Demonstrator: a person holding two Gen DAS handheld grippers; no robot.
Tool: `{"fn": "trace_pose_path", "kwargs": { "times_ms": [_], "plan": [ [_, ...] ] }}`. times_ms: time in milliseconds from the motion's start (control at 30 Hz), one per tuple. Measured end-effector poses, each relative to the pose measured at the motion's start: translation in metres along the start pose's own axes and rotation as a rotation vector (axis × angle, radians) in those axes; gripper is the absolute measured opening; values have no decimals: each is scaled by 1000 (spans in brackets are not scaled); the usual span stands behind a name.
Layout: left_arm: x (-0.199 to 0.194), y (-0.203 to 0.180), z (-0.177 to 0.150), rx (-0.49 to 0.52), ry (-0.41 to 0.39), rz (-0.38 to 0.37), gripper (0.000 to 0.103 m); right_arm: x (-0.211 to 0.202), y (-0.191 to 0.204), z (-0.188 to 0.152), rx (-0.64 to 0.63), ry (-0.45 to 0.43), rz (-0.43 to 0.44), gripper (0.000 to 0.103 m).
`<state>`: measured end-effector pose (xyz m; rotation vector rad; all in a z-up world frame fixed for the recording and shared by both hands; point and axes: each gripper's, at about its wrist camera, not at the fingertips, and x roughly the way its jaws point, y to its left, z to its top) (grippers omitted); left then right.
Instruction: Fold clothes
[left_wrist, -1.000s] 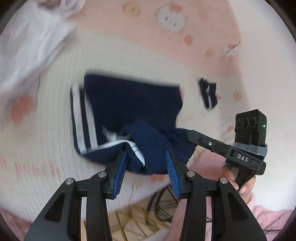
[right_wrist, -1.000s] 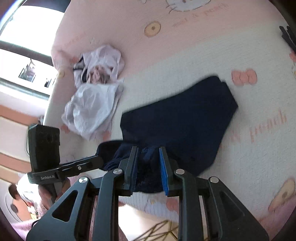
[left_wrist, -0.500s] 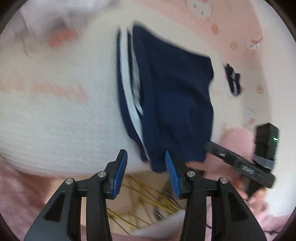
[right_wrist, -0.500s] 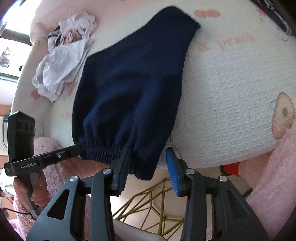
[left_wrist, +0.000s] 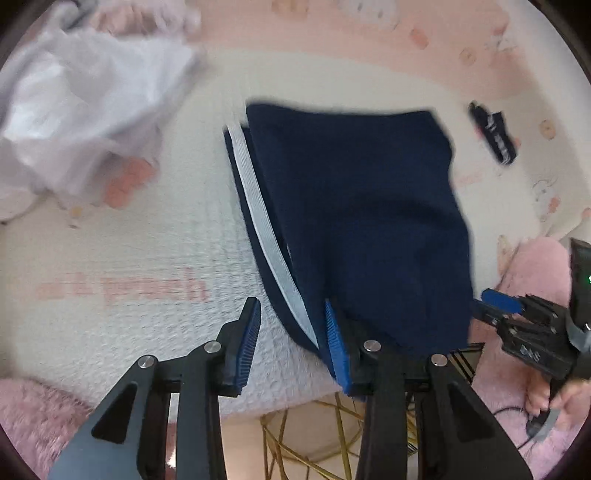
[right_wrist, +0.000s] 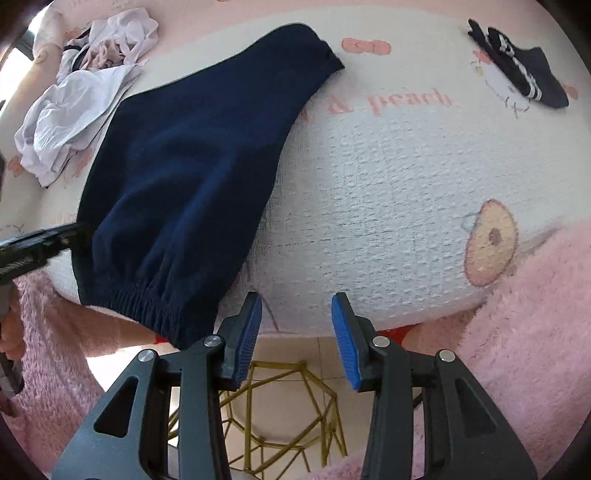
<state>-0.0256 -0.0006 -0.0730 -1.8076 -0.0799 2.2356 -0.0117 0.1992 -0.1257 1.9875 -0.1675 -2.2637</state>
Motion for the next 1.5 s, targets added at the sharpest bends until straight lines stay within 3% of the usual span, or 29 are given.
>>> {"fn": "trace_pose_path", "kwargs": {
  "times_ms": [33,67,133,300,400,567,633,733,833,900,933,1000,1133,1233,1333,1467,1500],
  "plan": [
    [-8,-1,-4,11,-14,7,39,1,2,-1,-16,10,2,41],
    [-10,0,-10,13,26,10,42,3,4,-2,-31,21,4,42],
    [-5,7,-19,-48,115,-71,42,5,8,-3,-62,42,8,43],
    [11,7,-37,-48,159,-102,42,10,22,-8,-143,78,27,42],
    [27,2,-38,-62,182,-177,42,13,28,-10,-166,80,59,44],
    [29,-7,-31,-61,132,-331,42,9,14,-9,-101,54,195,44],
    [25,-9,-33,-64,123,-344,42,0,12,-9,-90,17,267,43],
    [20,-6,-33,-99,105,-369,42,-2,16,-13,-115,13,271,44],
    [-10,10,-29,-37,14,-242,43,-10,21,-21,-145,-5,197,44],
    [-33,7,-20,57,-55,-159,46,-31,21,-25,-183,-86,141,48],
    [-36,7,-17,82,-56,-150,53,-38,22,-26,-200,-118,105,54],
    [-29,7,-2,80,-18,-165,56,-42,28,-25,-229,-158,7,64],
    [-23,15,3,123,37,-35,56,-48,58,-25,-328,-224,-208,62],
    [-22,17,5,170,33,23,56,-59,86,-26,-544,-304,-395,62],
    [-29,5,12,347,1,91,56,-68,84,-28,-786,-342,-455,62],
    [-38,-8,22,685,-57,112,56,-81,60,-41,-1091,-383,-380,64],
    [-37,-8,22,720,-47,80,56,-74,58,-43,-1131,-370,-370,64]
  ]
}}
